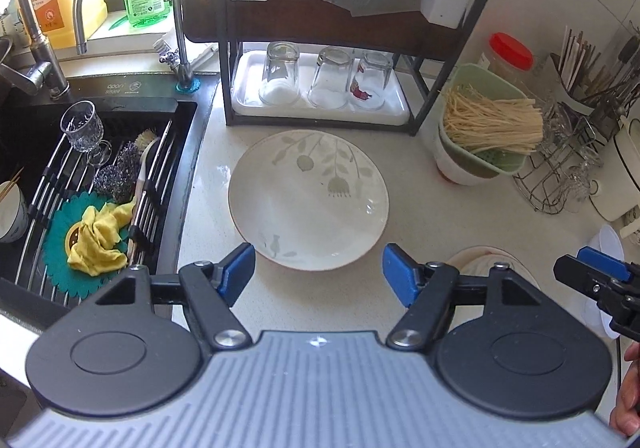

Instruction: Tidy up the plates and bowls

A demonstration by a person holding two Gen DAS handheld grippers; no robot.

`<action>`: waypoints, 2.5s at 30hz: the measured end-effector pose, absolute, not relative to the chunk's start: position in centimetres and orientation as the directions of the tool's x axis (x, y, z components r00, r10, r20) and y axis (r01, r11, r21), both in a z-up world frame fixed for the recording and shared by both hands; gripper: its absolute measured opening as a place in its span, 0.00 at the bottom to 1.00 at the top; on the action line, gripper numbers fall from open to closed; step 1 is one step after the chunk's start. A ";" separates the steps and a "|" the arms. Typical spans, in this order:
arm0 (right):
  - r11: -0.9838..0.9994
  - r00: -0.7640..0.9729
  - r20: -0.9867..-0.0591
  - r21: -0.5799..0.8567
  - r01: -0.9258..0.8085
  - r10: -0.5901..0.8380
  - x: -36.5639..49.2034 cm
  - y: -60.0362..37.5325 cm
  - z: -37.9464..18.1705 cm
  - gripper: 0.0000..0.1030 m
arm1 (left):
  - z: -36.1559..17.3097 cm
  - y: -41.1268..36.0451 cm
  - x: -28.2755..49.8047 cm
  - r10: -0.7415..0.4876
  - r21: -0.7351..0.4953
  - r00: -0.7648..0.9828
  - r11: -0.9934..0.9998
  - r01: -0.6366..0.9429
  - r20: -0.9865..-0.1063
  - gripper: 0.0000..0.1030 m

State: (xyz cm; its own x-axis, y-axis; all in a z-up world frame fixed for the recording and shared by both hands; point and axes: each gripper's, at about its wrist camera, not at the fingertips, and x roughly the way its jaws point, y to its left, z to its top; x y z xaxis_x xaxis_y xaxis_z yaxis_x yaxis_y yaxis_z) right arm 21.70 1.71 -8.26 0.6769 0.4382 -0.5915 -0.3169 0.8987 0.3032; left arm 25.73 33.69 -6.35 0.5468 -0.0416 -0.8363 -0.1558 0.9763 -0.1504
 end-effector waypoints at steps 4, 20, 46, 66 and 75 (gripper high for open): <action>0.900 0.672 -0.599 0.321 -0.296 0.435 23.1 2.9 -8.8 0.74 | -6.9 35.3 27.5 -0.068 -0.175 0.541 0.973 -0.150 -0.838 0.74; 0.902 0.604 -0.671 0.334 -0.273 0.431 27.9 7.4 -11.2 0.74 | -10.6 39.8 32.8 -0.083 -0.178 0.489 0.972 -0.151 -0.869 0.75; 0.931 0.402 -0.840 0.337 -0.138 0.364 35.2 14.6 -18.7 0.19 | -20.8 46.2 39.6 -0.249 -0.309 0.384 0.946 -0.103 -0.889 0.26; 0.879 0.462 -0.773 0.477 -0.029 0.435 33.1 14.4 -17.9 0.17 | -19.3 48.1 41.2 -0.421 -0.460 0.366 0.888 -0.022 -0.830 0.20; 0.862 0.516 -0.737 0.507 -0.006 0.436 29.8 11.7 -16.1 0.17 | -16.2 45.3 39.4 -0.452 -0.473 0.384 0.880 0.043 -0.805 0.20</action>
